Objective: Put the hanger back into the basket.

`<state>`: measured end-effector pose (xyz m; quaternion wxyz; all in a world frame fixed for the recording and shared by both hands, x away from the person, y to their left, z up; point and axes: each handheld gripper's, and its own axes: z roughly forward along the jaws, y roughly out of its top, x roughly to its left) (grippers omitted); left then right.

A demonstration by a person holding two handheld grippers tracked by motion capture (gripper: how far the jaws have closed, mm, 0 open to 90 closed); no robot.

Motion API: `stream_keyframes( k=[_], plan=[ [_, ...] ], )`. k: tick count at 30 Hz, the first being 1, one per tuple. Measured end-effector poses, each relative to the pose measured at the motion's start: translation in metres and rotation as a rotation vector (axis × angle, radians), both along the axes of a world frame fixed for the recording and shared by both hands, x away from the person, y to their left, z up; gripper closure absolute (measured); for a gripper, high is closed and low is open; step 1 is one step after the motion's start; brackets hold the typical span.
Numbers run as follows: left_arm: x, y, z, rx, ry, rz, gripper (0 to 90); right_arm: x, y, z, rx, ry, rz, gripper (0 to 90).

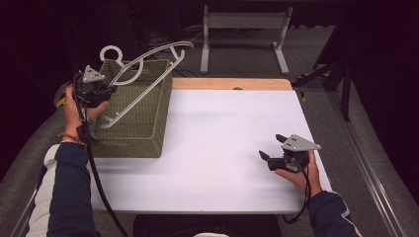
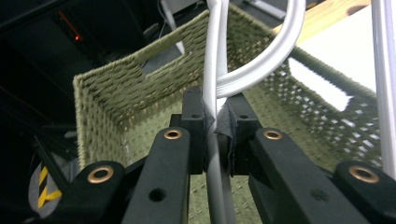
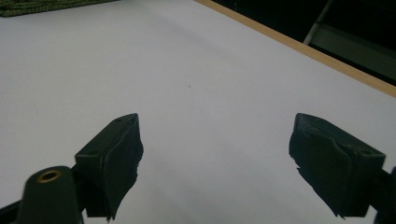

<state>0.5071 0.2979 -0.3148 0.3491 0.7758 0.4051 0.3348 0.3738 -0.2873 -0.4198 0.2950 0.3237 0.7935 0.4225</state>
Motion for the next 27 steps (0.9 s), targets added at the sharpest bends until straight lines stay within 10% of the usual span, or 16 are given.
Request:
stream_keyframes(
  k=[11,16,27],
  plan=[
    [0.013,0.016,-0.017,0.039,0.083,0.072,78.8,0.003,0.002,-0.002,-0.009,0.012,-0.001,18.0],
    [0.017,0.023,-0.031,0.071,0.146,0.131,55.3,0.003,0.005,-0.003,-0.022,0.017,0.01,18.3],
    [0.007,0.012,-0.028,0.031,0.084,0.067,56.3,0.001,0.008,-0.002,-0.031,0.008,0.024,18.8]
  ],
)
